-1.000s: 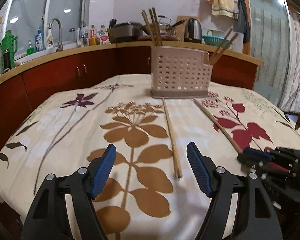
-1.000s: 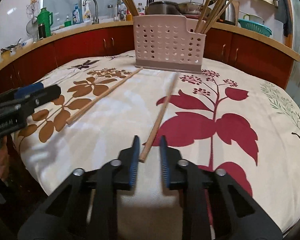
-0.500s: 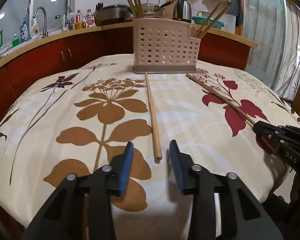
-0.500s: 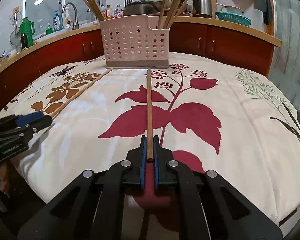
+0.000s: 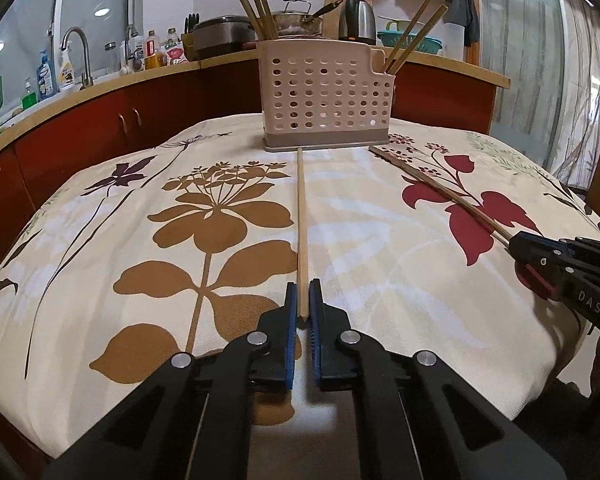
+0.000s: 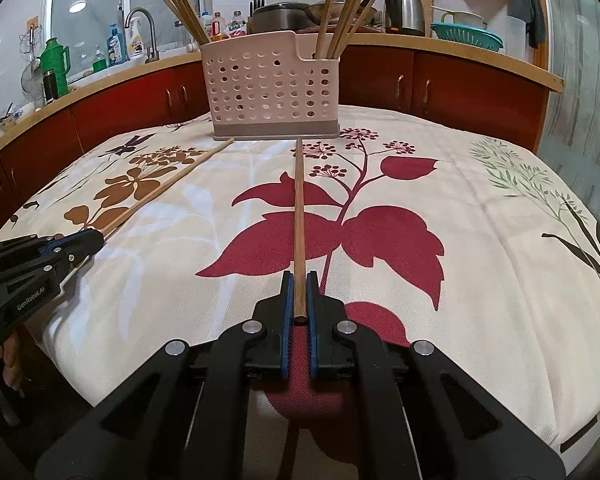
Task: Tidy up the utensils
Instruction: 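Lift the chopstick with the right tool and carry it above the pink holder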
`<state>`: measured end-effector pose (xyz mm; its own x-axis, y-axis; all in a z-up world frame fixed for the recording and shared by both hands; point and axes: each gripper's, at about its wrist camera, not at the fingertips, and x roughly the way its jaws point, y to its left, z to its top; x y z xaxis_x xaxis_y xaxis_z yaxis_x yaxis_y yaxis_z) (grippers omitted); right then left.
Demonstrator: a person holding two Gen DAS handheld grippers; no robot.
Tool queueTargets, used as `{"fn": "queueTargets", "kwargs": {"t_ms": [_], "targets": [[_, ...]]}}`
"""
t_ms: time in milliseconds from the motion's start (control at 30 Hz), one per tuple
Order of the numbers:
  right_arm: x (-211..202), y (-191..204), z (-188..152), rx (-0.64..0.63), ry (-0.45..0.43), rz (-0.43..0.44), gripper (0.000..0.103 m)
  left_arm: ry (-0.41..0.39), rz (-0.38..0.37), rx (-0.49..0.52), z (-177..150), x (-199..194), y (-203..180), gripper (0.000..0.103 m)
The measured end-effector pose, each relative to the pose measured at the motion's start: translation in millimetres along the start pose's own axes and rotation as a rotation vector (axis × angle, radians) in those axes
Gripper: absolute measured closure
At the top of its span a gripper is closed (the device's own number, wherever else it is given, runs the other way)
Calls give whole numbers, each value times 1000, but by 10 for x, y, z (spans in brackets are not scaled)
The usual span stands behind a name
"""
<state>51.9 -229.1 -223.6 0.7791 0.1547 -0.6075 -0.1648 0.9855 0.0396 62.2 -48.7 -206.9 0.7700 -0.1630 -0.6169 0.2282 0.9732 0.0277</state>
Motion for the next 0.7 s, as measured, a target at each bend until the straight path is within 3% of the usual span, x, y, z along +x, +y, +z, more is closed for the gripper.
{"fn": "queueTargets", "kwargs": {"t_ms": [167,700], "targets": [[-115,31,67,-10,-39,-1,96,-28,18,18,38,-82,16,97],[-705,91,474,-54,-218,0,96,-247,25,38,472,-763,34,97]]}}
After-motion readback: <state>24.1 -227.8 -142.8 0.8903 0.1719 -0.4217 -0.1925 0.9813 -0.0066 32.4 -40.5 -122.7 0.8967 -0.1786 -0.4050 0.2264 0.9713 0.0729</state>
